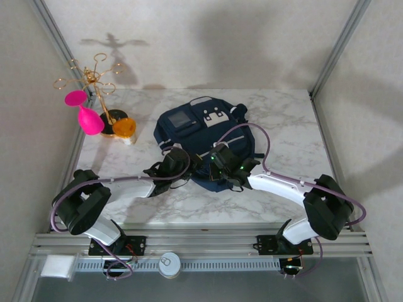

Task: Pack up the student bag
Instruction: Zip the student bag at the center of the table.

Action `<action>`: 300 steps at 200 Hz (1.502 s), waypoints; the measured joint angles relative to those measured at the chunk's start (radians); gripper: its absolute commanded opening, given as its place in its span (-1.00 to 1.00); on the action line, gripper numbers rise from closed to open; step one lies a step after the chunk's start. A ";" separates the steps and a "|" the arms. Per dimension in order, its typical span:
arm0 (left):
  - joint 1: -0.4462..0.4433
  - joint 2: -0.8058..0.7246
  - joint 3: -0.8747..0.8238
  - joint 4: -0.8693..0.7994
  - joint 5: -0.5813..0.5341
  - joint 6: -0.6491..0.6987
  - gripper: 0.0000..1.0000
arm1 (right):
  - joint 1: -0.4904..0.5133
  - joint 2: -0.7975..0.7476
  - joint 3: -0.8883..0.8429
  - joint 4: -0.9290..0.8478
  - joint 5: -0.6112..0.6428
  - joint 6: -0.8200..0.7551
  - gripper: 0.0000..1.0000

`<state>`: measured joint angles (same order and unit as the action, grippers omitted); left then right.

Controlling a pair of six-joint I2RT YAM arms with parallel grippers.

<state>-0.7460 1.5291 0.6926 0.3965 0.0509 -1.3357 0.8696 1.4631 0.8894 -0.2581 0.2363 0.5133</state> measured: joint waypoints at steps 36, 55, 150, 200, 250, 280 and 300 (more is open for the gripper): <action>0.047 -0.042 0.008 -0.068 0.037 0.082 -1.00 | -0.004 -0.007 0.003 -0.024 0.060 0.003 -1.00; 0.099 -0.100 0.005 -0.130 0.082 0.157 -1.00 | -0.035 -0.024 0.010 -0.031 0.077 -0.013 -1.00; 0.377 -0.154 0.118 -0.449 0.253 0.537 -0.34 | -0.091 -0.029 0.068 -0.060 0.078 -0.069 -1.00; 0.333 -0.328 -0.018 -0.340 0.222 0.418 0.23 | -0.051 -0.017 0.040 -0.040 0.074 -0.054 -1.00; 0.103 -0.318 -0.159 -0.090 0.145 0.090 0.23 | -0.051 -0.016 0.019 -0.014 0.058 -0.053 -1.00; 0.050 -0.186 -0.132 0.028 0.082 -0.045 0.07 | -0.051 -0.016 0.011 -0.003 0.058 -0.053 -1.00; 0.037 -0.113 -0.109 0.089 0.047 -0.116 -0.11 | -0.051 -0.016 0.005 0.007 0.058 -0.053 -1.00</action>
<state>-0.7086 1.4158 0.5838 0.4858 0.0982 -1.4521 0.8188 1.4467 0.8940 -0.2512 0.2947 0.4603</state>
